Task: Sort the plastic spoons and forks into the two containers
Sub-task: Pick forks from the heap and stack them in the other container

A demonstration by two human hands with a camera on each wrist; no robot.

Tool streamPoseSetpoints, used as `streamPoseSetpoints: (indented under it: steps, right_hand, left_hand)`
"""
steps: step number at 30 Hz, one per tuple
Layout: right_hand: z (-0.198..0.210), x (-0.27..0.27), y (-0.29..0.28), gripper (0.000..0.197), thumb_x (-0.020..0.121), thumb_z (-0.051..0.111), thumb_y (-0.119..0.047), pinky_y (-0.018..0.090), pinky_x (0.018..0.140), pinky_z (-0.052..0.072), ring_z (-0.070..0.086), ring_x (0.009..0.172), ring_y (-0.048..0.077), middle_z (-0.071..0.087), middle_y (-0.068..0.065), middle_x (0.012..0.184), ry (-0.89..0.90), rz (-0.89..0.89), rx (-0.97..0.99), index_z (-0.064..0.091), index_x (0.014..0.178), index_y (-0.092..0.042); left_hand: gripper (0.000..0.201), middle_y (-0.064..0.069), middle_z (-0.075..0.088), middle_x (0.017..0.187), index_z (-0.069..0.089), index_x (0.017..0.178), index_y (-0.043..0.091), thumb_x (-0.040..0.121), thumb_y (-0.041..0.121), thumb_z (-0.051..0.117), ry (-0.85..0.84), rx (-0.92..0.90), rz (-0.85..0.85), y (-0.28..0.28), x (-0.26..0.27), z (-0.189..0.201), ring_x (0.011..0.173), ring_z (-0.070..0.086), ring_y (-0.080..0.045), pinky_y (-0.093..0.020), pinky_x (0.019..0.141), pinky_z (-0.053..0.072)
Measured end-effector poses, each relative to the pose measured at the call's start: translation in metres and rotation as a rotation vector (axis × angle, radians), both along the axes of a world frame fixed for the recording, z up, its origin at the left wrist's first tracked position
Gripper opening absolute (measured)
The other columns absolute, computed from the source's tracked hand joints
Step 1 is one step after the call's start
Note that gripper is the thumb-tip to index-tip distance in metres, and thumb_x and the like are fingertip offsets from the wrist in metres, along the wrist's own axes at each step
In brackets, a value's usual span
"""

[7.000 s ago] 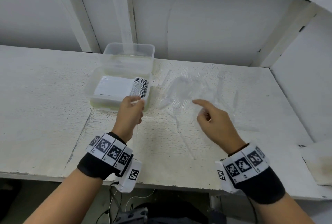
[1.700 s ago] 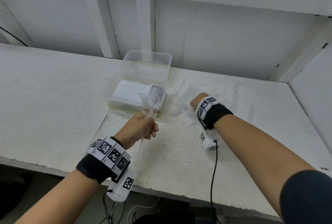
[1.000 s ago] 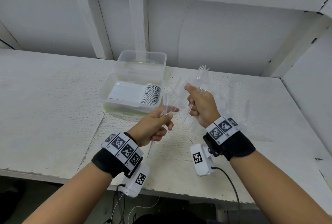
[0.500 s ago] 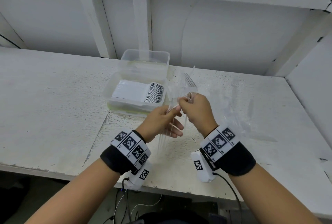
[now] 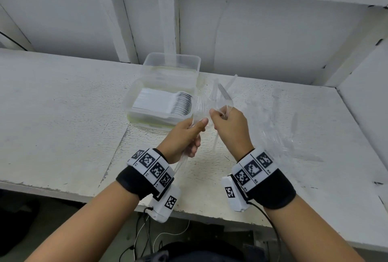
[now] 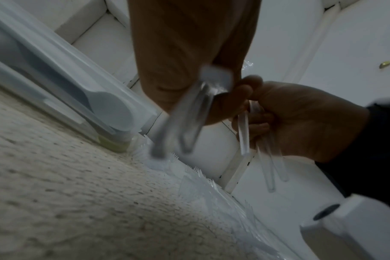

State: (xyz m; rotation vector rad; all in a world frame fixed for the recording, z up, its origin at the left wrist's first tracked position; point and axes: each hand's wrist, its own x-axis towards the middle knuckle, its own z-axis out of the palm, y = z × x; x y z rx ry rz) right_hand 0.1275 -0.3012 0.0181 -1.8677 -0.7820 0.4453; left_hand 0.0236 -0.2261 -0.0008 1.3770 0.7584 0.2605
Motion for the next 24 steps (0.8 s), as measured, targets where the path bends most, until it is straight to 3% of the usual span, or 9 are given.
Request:
streamPoseSetpoints:
  steps: [5, 11, 15, 18, 21, 24]
  right_hand:
    - [0.001, -0.003, -0.001, 0.025, 0.089, 0.054, -0.016, 0.009, 0.047, 0.034, 0.038, 0.053, 0.01, 0.046, 0.002, 0.061, -0.028, 0.017, 0.045, 0.04, 0.068, -0.013]
    - [0.004, -0.005, 0.0, 0.028, 0.09, 0.056, -0.016, 0.005, 0.046, 0.035, 0.049, 0.041, -0.01, 0.048, -0.007, 0.056, -0.054, 0.065, 0.034, 0.041, 0.067, -0.018]
    - [0.005, -0.002, 0.001, 0.029, 0.091, 0.058, -0.026, 0.007, 0.044, 0.035, 0.047, 0.035, -0.003, 0.049, -0.006, 0.05, 0.036, 0.091, 0.027, 0.049, 0.066, -0.015]
    - [0.007, 0.0, 0.002, 0.026, 0.092, 0.055, -0.03, 0.011, 0.042, 0.035, 0.045, 0.036, -0.001, 0.051, -0.002, 0.053, 0.13, 0.154, -0.019, 0.059, 0.071, -0.016]
    - [0.008, 0.004, 0.0, 0.018, 0.094, 0.053, -0.028, 0.009, 0.043, 0.033, 0.045, 0.038, -0.003, 0.052, -0.007, 0.056, 0.127, 0.198, -0.049, 0.061, 0.079, -0.021]
    - [0.006, 0.009, -0.006, 0.02, 0.096, 0.048, -0.028, 0.015, 0.046, 0.033, 0.042, 0.043, -0.002, 0.05, -0.008, 0.062, 0.116, 0.224, -0.075, 0.046, 0.077, -0.034]
  left_hand:
    - [0.037, 0.003, 0.043, 0.046, 0.051, 0.091, 0.016, 0.095, 0.05, 0.038, 0.019, 0.037, 0.069, -0.006, 0.002, 0.0, 0.031, 0.035, -0.009, -0.017, 0.036, 0.031]
    - [0.032, 0.002, 0.044, 0.055, 0.051, 0.089, 0.015, 0.097, 0.043, 0.039, 0.045, 0.073, -0.032, -0.008, 0.001, -0.001, 0.036, 0.036, -0.01, -0.021, 0.04, 0.033]
    - [0.025, 0.004, 0.048, 0.048, 0.051, 0.086, 0.01, 0.096, 0.033, 0.047, 0.011, 0.027, -0.173, -0.008, -0.003, 0.003, 0.035, 0.045, -0.01, -0.02, 0.04, 0.041]
    - [0.021, 0.002, 0.052, 0.048, 0.05, 0.081, 0.011, 0.095, 0.027, 0.05, -0.001, -0.054, -0.258, -0.005, -0.004, 0.004, 0.038, 0.051, -0.011, -0.024, 0.048, 0.05]
    - [0.022, 0.001, 0.055, 0.048, 0.049, 0.08, 0.01, 0.097, 0.024, 0.048, -0.017, -0.136, -0.229, -0.002, -0.003, 0.005, 0.039, 0.056, -0.012, -0.025, 0.05, 0.052]
    - [0.027, 0.002, 0.054, 0.046, 0.049, 0.075, 0.01, 0.096, 0.027, 0.049, -0.028, -0.155, -0.076, -0.002, 0.0, 0.005, 0.038, 0.056, -0.011, -0.023, 0.045, 0.051]
